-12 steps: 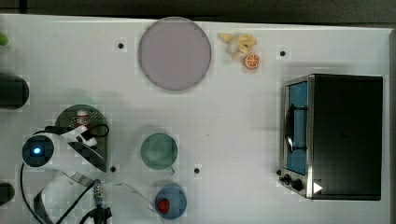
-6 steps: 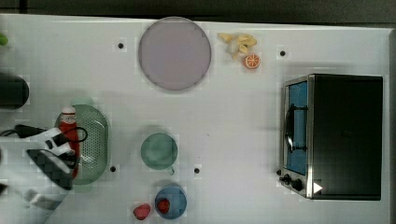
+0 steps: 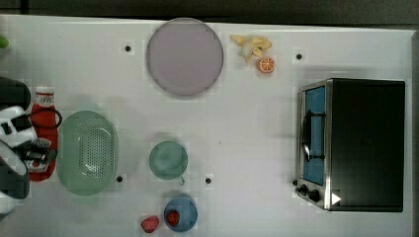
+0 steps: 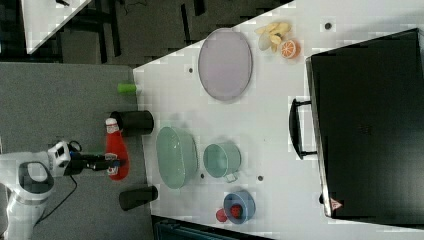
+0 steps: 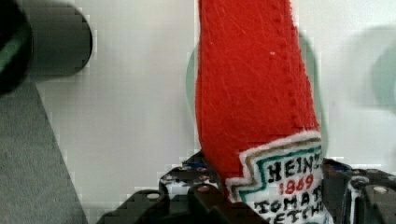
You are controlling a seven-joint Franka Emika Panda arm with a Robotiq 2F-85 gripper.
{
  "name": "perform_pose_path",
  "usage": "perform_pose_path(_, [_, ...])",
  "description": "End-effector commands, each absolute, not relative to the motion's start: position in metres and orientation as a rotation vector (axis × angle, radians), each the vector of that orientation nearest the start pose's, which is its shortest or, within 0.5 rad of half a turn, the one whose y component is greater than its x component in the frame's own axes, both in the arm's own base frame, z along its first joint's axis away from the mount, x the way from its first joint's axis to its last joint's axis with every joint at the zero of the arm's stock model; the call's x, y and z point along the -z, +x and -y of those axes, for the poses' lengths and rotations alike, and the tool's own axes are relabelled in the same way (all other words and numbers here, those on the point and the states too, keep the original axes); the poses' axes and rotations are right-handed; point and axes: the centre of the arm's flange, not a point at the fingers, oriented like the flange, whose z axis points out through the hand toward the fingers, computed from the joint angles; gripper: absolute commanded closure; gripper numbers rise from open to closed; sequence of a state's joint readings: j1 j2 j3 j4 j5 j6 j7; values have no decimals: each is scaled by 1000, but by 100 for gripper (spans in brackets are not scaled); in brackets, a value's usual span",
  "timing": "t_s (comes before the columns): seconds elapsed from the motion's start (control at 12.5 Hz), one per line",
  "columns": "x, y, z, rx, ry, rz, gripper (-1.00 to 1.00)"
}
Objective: Pick ketchup from strainer and place it on the table
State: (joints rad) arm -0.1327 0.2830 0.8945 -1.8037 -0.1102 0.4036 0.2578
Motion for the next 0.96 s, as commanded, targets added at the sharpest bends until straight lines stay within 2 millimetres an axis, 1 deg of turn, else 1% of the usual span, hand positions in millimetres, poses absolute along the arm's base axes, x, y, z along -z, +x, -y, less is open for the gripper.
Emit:
perform_pose_path(0.08, [-452, 549, -294, -154, -3003, -601, -19])
perform_pose_path(0.16, [-458, 564, -272, -142, -2992, -657, -19])
perform_pose_path(0.32, [-460, 587, -225, -120, -2992, -691, -19])
perform_pose_path(0.56, [-452, 615, -144, -98, -3021, -627, -19])
perform_pose_path(0.8, [-438, 629, -60, -115, -3061, -595, -19])
perform_pose_path(0.88, [-431, 630, -38, -125, -3078, -590, -19])
perform_pose_path(0.96, [-424, 629, -21, -139, -3093, -587, -19])
